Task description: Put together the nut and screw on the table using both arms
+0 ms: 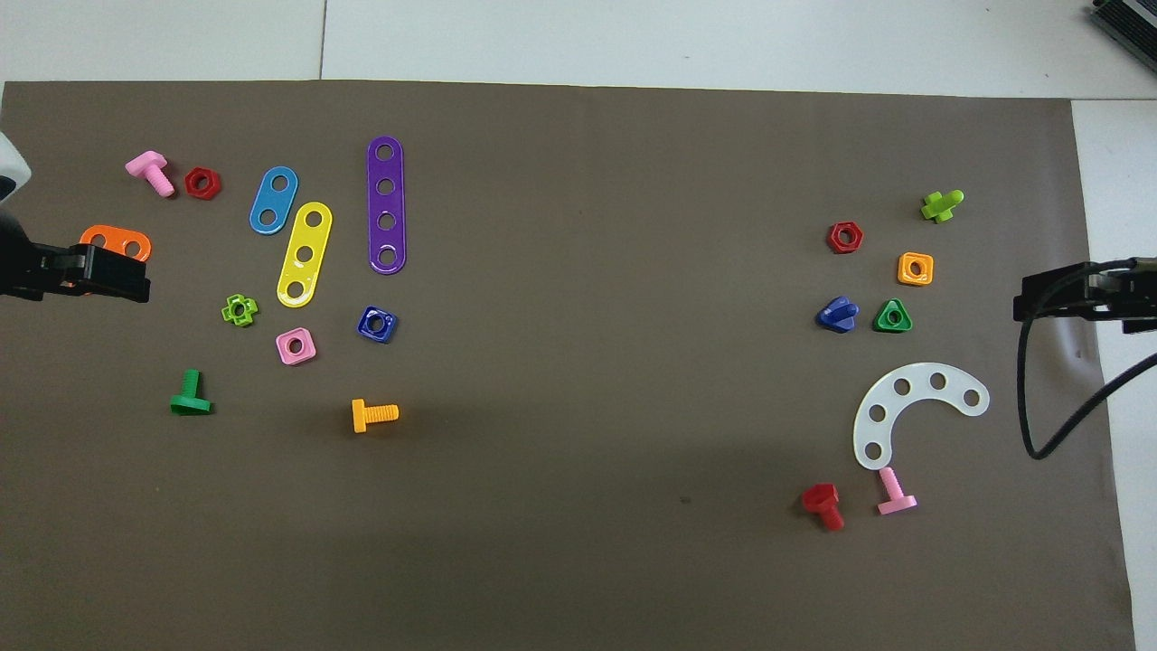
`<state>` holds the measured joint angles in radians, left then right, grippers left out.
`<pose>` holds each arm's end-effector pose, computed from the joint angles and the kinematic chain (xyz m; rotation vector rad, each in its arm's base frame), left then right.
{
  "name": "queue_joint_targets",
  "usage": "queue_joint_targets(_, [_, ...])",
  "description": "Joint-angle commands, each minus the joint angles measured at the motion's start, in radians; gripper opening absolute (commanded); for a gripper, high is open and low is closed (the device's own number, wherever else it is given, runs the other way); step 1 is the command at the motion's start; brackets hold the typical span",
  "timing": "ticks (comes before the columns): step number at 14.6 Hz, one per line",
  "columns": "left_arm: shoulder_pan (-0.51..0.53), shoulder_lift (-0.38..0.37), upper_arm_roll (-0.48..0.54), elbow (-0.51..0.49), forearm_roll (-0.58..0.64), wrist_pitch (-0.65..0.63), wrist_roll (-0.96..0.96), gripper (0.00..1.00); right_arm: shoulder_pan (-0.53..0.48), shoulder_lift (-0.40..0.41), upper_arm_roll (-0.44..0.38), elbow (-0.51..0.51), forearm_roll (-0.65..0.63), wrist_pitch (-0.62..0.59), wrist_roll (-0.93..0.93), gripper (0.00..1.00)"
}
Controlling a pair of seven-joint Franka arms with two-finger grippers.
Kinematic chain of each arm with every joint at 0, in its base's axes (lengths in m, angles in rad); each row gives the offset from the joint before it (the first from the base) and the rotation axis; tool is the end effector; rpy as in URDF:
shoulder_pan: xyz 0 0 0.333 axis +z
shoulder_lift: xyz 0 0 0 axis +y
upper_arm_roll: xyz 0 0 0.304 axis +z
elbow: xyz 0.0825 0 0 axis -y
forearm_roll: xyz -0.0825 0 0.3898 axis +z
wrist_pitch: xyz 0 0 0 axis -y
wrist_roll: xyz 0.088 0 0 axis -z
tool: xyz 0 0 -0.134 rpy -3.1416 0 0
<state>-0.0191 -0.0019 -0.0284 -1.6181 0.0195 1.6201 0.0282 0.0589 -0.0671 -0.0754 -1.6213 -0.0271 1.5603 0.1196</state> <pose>0.5631 -0.0243 0.5682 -3.1198 0.1196 -0.0064 0.5390 -0.0138 0.5973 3.1126 -0.2125 0.0110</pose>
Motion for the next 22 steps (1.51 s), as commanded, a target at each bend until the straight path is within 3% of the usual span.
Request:
queue_joint_targets(1, [0.008, -0.033, -0.007, -0.036, 0.013, 0.001, 0.006, 1.00, -0.010, -0.022, 0.009, -0.029, -0.008, 0.017, -0.021, 1.00])
queue_joint_targets(8, [0.008, -0.033, -0.007, -0.036, 0.014, 0.001, 0.006, 1.00, -0.010, -0.010, 0.011, -0.052, -0.002, 0.056, -0.026, 1.00])
queue_joint_targets(11, [0.008, -0.033, -0.007, -0.036, 0.013, 0.001, 0.007, 1.00, -0.008, -0.008, 0.011, -0.191, 0.027, 0.244, -0.052, 1.00])
queue_joint_targets(16, [0.008, -0.033, -0.007, -0.036, 0.013, 0.001, 0.006, 1.00, 0.015, 0.205, 0.013, -0.219, 0.087, 0.477, -0.158, 1.00])
queue_joint_targets(20, [0.008, -0.033, -0.007, -0.036, 0.014, 0.001, 0.007, 1.00, 0.015, 0.269, 0.034, -0.363, 0.088, 0.680, -0.290, 1.00])
queue_joint_targets(22, [0.008, -0.033, -0.007, -0.036, 0.013, 0.001, 0.007, 1.00, 0.015, 0.311, 0.034, -0.381, 0.088, 0.739, -0.369, 1.00])
